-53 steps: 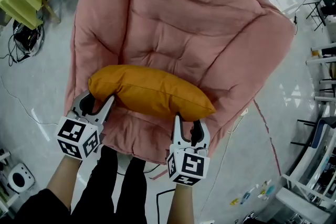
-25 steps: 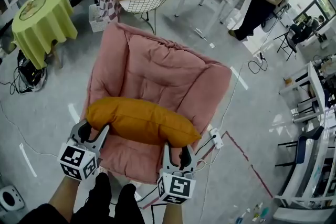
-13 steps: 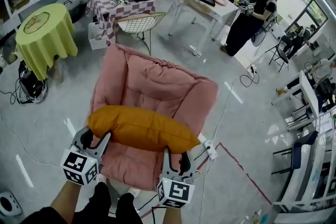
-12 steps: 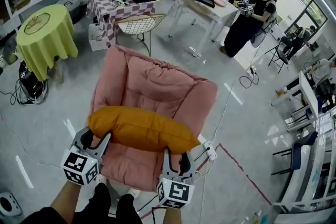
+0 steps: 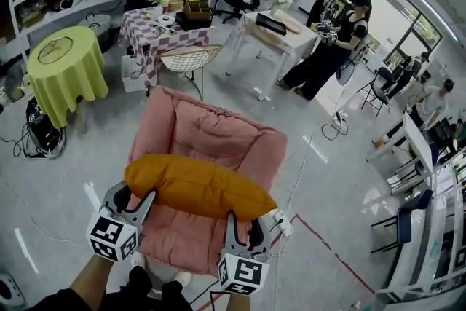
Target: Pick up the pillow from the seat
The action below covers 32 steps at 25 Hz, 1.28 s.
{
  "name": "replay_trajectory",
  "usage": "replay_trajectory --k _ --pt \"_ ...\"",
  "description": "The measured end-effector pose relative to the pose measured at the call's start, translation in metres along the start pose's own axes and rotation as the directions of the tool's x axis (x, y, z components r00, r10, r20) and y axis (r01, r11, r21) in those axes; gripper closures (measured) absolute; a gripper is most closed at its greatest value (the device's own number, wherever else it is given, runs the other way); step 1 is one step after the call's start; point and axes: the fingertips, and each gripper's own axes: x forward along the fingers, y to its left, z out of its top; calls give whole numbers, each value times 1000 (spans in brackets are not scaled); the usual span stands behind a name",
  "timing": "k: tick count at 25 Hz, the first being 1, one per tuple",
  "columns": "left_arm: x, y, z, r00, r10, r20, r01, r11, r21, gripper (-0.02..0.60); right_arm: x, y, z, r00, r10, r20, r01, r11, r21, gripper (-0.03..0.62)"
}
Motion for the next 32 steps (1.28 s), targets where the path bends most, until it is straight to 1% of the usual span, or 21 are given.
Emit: replay_trajectory --k 5,12,27,32 --pt "-9 -9 25 999 -18 44 16 1000 24 400 -13 -4 24 999 -14 45 14 1000 -4 370" --pt "-21 -16 41 997 -36 68 33 999 42 400 -29 -5 38 997 -29 70 29 1000 -4 370" --pt "-26 -24 51 995 -57 77 52 996 70 400 -42 -7 45 996 -46 77 46 999 2 372" --pt "-25 -23 48 996 -59 70 54 996 73 400 -41 -6 40 996 -53 66 53 999 3 378"
